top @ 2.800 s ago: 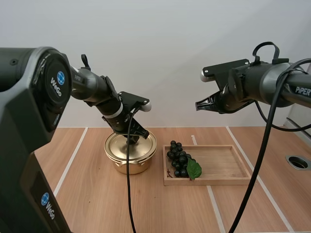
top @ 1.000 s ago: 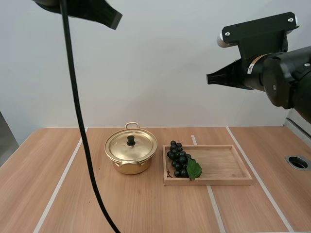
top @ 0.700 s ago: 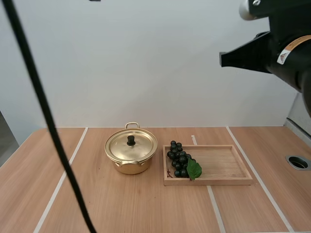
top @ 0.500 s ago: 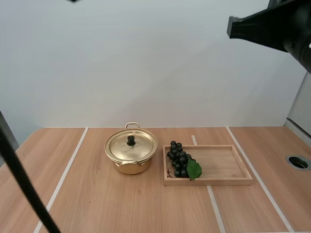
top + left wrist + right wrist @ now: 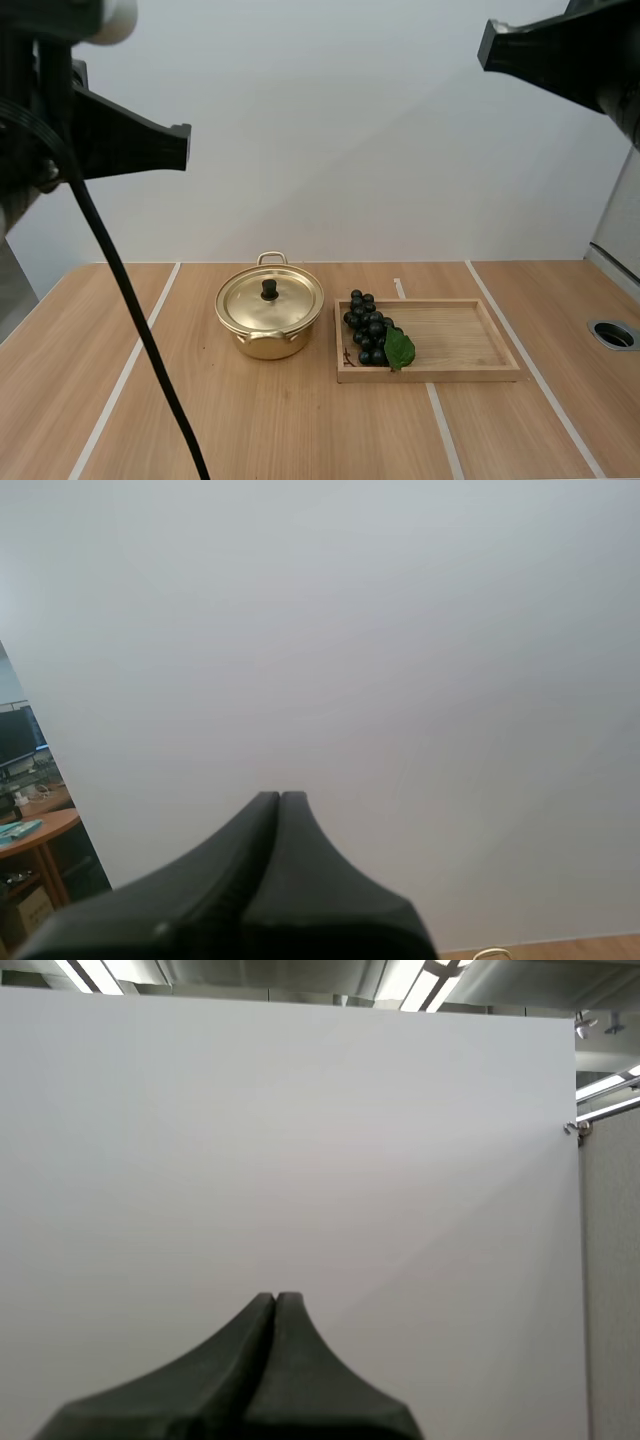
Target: Open the pot, put the pineapple inside, and close it
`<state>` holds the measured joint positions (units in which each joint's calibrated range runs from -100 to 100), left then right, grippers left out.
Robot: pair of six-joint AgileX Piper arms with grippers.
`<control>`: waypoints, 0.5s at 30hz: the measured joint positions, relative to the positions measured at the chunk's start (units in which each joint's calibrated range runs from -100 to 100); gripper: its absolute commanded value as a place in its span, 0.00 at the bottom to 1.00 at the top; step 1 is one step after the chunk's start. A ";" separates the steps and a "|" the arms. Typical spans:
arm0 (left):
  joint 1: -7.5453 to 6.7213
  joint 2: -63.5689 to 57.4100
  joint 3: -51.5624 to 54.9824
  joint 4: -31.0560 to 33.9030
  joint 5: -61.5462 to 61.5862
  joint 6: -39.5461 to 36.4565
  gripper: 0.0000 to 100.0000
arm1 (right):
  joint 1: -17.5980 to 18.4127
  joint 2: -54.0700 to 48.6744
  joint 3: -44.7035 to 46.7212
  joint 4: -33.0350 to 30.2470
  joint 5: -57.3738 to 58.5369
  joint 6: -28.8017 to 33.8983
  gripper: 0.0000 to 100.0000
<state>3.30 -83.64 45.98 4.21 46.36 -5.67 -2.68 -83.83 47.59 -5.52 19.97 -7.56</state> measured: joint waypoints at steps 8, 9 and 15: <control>0.00 -3.32 13.80 0.58 -7.77 0.34 0.00 | 0.14 -5.80 19.27 -1.35 -11.66 -2.55 0.00; 0.00 -4.52 15.75 0.58 -7.97 0.55 0.00 | 0.22 -7.15 21.77 -1.45 -12.51 -2.54 0.00; 0.00 -11.52 27.62 0.78 -11.99 -0.37 0.00 | 0.40 -14.55 33.81 -1.96 -15.23 -2.57 0.00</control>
<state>3.30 -95.16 73.59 4.99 34.37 -6.04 -2.28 -98.38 81.41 -7.48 4.74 -10.13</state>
